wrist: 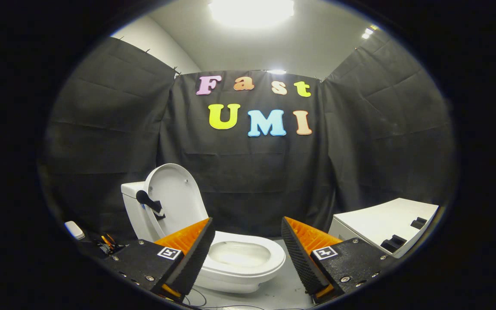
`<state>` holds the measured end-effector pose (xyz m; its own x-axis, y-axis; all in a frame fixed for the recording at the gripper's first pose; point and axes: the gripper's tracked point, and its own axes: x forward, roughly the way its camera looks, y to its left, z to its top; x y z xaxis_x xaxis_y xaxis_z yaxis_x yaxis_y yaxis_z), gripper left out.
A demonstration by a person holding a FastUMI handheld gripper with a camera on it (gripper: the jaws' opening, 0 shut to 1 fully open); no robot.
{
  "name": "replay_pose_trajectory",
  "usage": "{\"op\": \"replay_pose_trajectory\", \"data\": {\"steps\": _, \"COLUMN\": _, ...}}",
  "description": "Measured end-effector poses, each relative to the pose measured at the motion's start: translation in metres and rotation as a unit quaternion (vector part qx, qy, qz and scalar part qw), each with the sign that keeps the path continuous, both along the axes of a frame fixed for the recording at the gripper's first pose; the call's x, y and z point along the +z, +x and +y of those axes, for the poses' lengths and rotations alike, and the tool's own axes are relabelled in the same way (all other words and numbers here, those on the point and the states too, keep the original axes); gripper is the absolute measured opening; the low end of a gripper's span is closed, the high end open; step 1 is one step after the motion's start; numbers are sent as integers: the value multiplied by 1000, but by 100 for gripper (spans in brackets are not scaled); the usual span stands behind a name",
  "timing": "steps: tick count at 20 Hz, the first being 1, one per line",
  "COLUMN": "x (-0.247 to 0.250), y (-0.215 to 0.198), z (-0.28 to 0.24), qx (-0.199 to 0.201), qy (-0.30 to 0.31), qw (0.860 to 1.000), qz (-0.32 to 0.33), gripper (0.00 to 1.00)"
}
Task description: Open the toilet lid.
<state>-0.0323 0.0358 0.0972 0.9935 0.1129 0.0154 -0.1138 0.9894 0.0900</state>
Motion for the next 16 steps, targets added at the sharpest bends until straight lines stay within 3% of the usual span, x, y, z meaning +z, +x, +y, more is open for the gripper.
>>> {"op": "replay_pose_trajectory", "data": {"steps": 16, "x": 5, "y": -3, "z": -11, "qx": -3, "qy": 22, "qw": 1000, "qz": -7, "gripper": 95}}
